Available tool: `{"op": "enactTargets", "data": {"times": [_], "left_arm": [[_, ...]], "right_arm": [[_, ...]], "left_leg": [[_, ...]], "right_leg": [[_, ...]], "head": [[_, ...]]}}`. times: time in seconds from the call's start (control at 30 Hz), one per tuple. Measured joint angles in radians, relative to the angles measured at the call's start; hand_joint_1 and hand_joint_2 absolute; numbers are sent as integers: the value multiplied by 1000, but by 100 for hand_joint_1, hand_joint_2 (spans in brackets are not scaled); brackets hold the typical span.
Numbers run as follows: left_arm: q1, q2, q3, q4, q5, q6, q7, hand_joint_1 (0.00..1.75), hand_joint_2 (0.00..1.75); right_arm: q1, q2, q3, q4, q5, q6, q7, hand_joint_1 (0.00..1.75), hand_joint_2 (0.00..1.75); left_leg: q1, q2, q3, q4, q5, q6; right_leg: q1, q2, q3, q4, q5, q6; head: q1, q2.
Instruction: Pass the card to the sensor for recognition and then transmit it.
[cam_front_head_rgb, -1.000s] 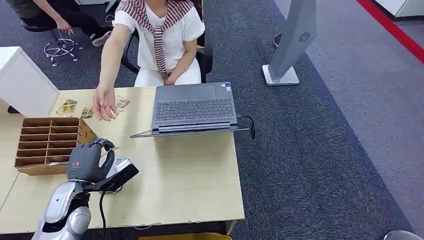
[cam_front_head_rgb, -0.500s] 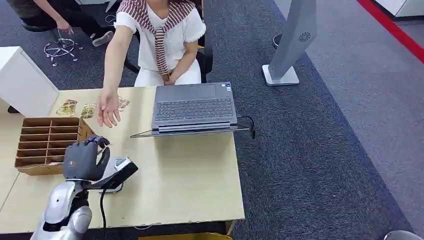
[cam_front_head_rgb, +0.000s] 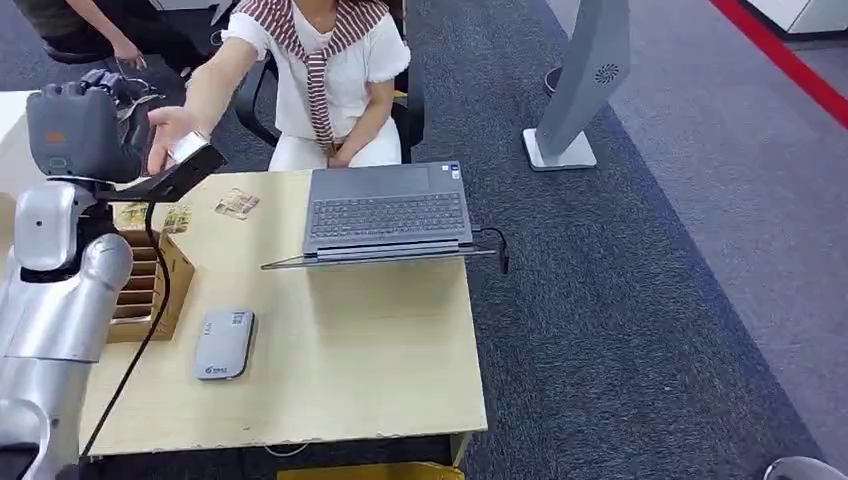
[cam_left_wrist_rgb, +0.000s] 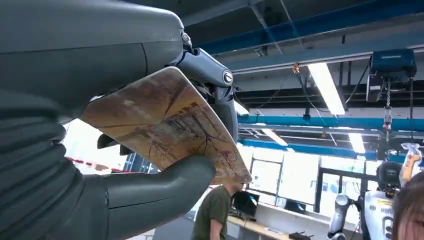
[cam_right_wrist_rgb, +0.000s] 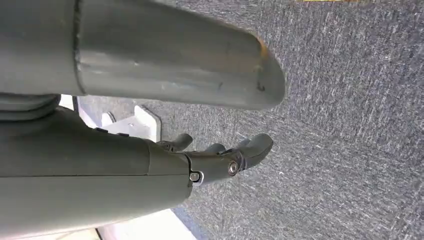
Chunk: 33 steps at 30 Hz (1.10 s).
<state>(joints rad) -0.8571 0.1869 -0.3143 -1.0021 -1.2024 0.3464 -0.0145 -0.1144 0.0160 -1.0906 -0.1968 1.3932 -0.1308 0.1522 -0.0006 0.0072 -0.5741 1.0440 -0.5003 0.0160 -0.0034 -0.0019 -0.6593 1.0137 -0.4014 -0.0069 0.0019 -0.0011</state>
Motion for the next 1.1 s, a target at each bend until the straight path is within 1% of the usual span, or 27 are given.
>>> {"op": "enactTargets", "data": {"times": [0.3,1.1], "left_arm": [[-7,0,0,18,5,1,3,175,175],[-9,0,0,30,6,4,3,175,175]], "right_arm": [[0,0,2,2,11,0,-12,0,0],[1,0,18,3,11,0,-12,0,0]], "left_leg": [[0,0,0,0,0,0],[0,0,0,0,0,0]], "right_leg": [[0,0,0,0,0,0],[0,0,0,0,0,0]], "head": [[0,0],[0,0]]}}
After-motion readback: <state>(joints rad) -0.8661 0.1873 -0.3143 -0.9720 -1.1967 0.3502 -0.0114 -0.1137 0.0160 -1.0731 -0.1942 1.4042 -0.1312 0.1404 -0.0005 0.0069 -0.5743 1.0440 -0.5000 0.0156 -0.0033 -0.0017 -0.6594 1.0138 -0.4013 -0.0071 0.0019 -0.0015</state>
